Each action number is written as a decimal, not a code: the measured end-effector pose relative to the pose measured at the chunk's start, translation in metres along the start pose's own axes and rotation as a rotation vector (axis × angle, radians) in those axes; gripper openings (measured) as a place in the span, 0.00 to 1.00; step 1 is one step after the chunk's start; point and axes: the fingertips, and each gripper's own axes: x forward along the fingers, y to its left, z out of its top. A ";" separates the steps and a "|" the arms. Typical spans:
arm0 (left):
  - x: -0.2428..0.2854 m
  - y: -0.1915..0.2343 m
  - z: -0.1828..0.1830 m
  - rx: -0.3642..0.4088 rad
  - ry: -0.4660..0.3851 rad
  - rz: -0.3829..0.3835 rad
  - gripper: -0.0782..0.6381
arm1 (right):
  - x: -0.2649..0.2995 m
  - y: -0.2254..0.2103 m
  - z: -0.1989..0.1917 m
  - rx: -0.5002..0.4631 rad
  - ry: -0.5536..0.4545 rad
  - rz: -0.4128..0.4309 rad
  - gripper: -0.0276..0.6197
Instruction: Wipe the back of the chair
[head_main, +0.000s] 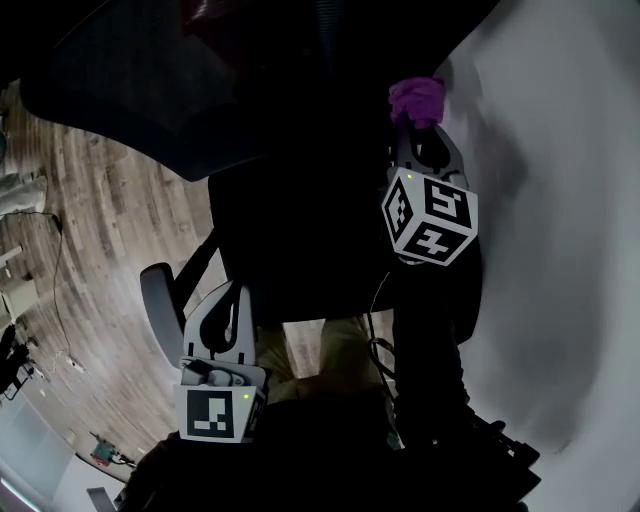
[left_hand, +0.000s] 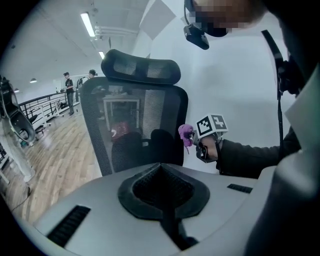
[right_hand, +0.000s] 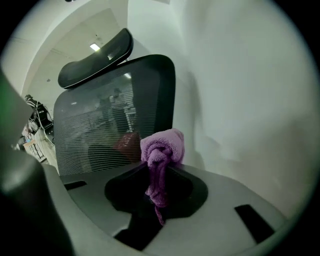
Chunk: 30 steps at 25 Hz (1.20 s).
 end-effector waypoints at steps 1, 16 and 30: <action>-0.001 0.005 -0.004 -0.020 0.012 0.018 0.11 | 0.003 0.007 0.001 -0.015 -0.001 0.008 0.17; -0.030 0.058 -0.004 -0.131 -0.024 0.092 0.11 | 0.007 0.107 0.006 -0.124 0.002 0.150 0.16; -0.068 0.112 -0.022 -0.152 -0.059 0.147 0.12 | 0.008 0.200 -0.016 -0.164 0.000 0.246 0.16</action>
